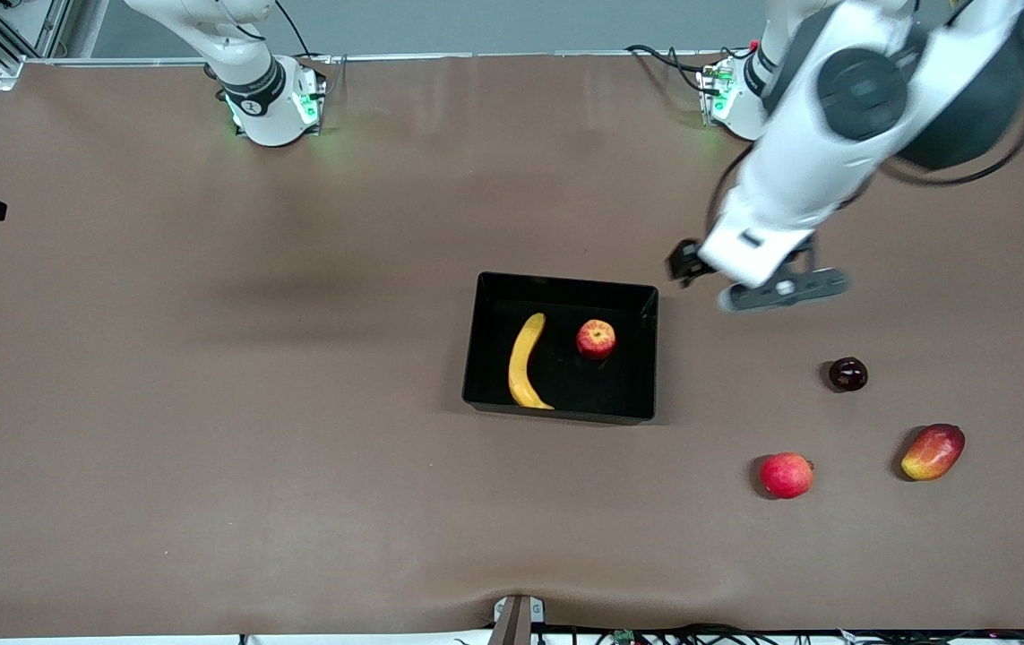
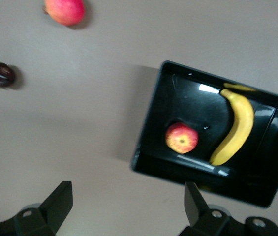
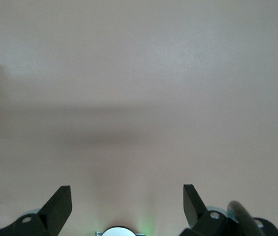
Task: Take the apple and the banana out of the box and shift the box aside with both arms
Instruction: 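Lower the left gripper into the box and grasp the red apple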
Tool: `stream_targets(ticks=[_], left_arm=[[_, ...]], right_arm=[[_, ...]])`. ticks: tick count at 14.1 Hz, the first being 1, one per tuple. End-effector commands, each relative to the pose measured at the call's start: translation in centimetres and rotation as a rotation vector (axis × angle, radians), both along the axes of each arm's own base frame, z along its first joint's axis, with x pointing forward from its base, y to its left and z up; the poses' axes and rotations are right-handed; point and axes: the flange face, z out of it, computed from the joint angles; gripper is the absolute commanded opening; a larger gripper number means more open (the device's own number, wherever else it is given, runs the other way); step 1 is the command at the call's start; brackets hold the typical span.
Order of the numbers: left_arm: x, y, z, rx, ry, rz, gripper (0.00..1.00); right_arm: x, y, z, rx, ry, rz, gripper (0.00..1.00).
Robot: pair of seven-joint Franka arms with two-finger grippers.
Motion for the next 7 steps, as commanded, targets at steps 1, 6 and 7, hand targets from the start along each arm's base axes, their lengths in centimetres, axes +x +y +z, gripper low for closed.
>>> stream_targets(ticks=[1, 6, 7], left_arm=[[0.6, -3.4, -2.8, 0.006, -0.016, 0.115, 1.0], [1.9, -6.4, -10.0, 0.008, -0.027, 0.186, 1.0], [1.7, -7.6, -11.6, 0.004, -0.028, 0.202, 1.0]], right_arm=[[0.1, -0.5, 0.3, 0.02, -0.006, 0.006, 1.0], [0.1, -0.5, 0.3, 0.02, -0.006, 0.006, 1.0], [0.1, -0.5, 0.3, 0.02, -0.006, 0.006, 1.0]])
